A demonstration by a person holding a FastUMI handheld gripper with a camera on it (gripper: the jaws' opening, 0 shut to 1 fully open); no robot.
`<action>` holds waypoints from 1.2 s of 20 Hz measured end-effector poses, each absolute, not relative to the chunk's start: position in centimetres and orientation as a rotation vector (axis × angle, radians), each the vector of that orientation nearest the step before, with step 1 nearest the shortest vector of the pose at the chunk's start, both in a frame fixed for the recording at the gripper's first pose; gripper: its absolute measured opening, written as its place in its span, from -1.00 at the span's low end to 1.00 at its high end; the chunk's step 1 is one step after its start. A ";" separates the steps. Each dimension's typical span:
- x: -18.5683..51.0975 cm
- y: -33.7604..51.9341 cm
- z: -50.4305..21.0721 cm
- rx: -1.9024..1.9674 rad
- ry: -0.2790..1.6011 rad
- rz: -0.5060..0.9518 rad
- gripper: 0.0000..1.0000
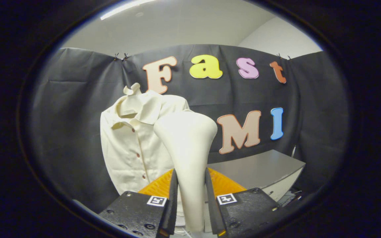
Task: Iron the clothes twice with a garment steamer, once on the left side and once on the right side.
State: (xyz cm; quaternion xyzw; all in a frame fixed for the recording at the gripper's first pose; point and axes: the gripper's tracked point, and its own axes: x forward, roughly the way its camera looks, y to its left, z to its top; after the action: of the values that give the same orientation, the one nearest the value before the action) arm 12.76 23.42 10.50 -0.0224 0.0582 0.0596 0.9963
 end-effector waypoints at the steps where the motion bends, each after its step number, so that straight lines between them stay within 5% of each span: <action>1: 12.9 24.9 10.3 -0.045 0.118 0.130 -0.18; 18: 18.8 46.5 3.2 -0.033 0.106 0.238 -0.19; 24: 21.6 49.9 2.2 -0.012 0.083 0.164 -0.19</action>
State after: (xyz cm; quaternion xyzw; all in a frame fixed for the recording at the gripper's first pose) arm 21.63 49.87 2.20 -0.0058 0.0412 0.0819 0.9958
